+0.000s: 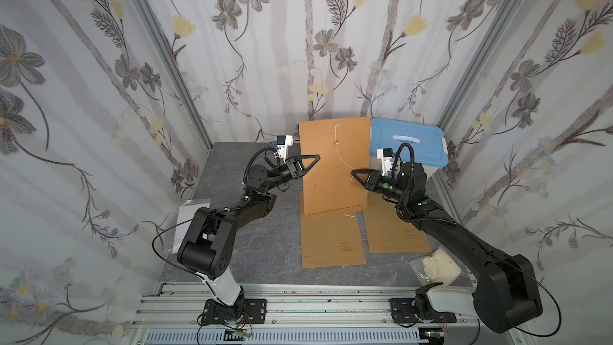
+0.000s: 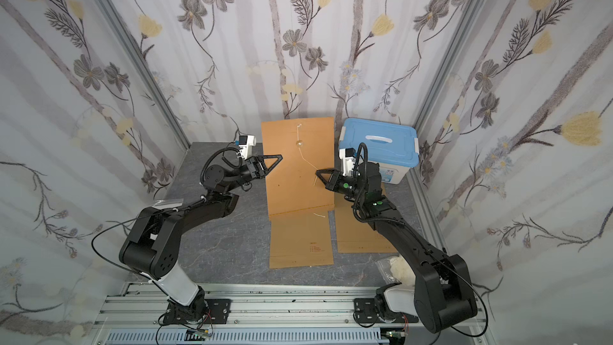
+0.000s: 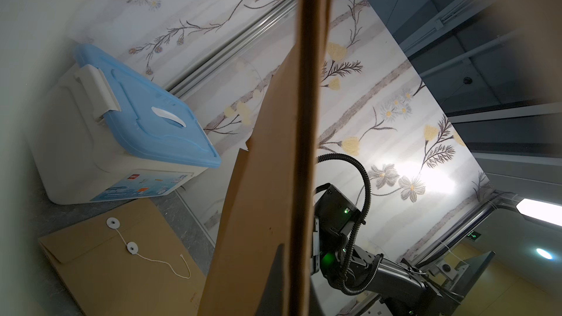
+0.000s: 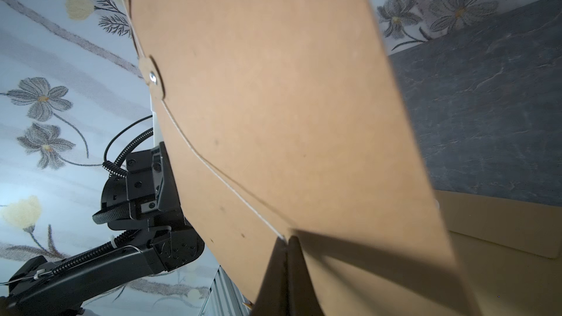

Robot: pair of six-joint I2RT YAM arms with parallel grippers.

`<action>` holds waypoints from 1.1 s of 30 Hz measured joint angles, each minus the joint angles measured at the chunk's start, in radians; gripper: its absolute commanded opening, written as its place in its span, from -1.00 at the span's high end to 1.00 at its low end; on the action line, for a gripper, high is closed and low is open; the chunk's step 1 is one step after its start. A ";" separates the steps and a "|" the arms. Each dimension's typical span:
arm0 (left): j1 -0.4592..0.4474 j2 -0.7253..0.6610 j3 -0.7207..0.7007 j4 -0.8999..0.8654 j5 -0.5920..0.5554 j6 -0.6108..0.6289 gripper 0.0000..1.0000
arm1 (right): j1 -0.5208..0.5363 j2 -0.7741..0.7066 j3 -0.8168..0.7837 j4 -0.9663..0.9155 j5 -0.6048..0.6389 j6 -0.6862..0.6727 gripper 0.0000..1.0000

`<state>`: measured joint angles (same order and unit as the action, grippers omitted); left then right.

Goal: Close the mouth of the file bag
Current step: Close the file bag.

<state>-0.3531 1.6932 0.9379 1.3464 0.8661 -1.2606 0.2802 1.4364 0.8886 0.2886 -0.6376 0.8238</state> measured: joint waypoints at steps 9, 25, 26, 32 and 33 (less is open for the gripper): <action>0.002 0.014 -0.002 0.004 0.005 0.000 1.00 | -0.092 -0.045 0.340 -0.451 -0.010 -0.206 1.00; -0.017 -0.034 -0.055 0.010 0.031 0.031 1.00 | -0.088 0.193 0.845 -0.908 0.015 -0.343 1.00; -0.019 -0.033 -0.052 0.009 0.035 0.031 1.00 | -0.085 0.212 0.877 -0.924 0.015 -0.348 1.00; -0.042 -0.034 -0.028 -0.034 0.063 0.065 1.00 | -0.013 0.339 1.128 -1.089 0.066 -0.408 1.00; -0.045 -0.037 -0.027 -0.051 0.069 0.081 1.00 | 0.000 0.356 1.167 -1.113 0.071 -0.418 1.00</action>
<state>-0.3981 1.6562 0.9108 1.2957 0.9356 -1.1797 0.2806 1.7920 2.0560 -0.8246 -0.5663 0.4057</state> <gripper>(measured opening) 0.060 0.049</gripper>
